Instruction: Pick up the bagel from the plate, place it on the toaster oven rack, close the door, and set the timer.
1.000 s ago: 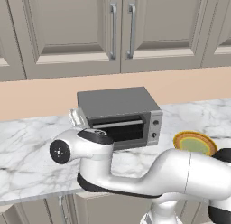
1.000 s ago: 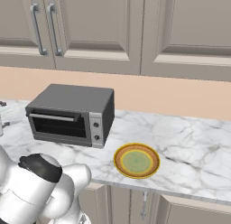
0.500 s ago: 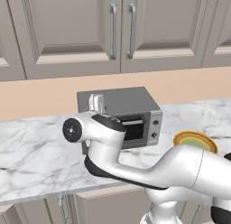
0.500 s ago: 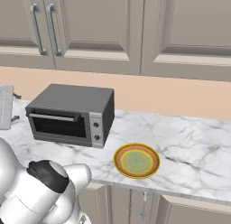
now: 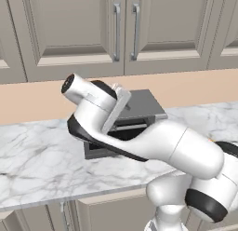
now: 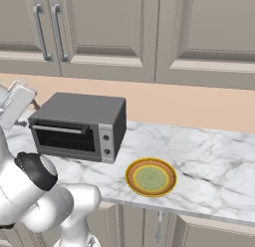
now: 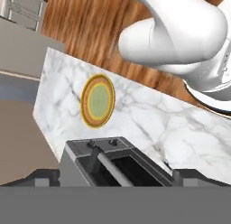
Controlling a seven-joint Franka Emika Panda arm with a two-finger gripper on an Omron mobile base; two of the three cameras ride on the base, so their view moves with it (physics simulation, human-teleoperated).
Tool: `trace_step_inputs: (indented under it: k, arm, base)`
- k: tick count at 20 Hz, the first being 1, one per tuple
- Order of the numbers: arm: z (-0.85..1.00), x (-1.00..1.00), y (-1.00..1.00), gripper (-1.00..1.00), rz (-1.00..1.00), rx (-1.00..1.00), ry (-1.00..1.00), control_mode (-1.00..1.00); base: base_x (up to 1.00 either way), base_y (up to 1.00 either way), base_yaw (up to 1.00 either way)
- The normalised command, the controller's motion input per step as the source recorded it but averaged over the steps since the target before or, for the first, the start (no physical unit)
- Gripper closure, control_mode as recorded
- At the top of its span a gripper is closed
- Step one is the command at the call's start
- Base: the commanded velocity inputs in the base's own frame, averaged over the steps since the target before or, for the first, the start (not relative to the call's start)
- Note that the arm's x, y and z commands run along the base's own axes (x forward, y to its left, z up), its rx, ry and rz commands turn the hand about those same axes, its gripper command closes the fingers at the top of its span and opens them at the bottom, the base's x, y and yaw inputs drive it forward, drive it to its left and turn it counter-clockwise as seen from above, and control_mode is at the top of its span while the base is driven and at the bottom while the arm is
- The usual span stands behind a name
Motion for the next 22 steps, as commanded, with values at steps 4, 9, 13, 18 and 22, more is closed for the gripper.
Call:
trace_step_inputs:
  k: [4, 9, 13, 18, 22]
  arm:
    - [-0.02, -0.27, -1.0, -1.0, -0.27, 0.44, -0.16, -1.0]
    - [-0.07, -0.34, -1.0, -1.0, -0.14, 0.39, -0.19, -1.0]
    - [-0.01, -0.01, -1.0, -1.0, -0.11, 0.23, -0.06, -1.0]
    - [-0.17, 0.0, -0.81, -1.0, -0.07, 0.04, -0.03, -1.0]
    - [-0.43, -0.03, -0.57, -1.0, -0.01, 0.03, -0.08, -1.0]
  base:
    - [0.0, 0.0, 0.0]
    - [0.0, 0.0, 0.0]
    - [0.0, 0.0, 0.0]
    - [0.0, 0.0, 0.0]
    - [0.0, 0.0, 0.0]
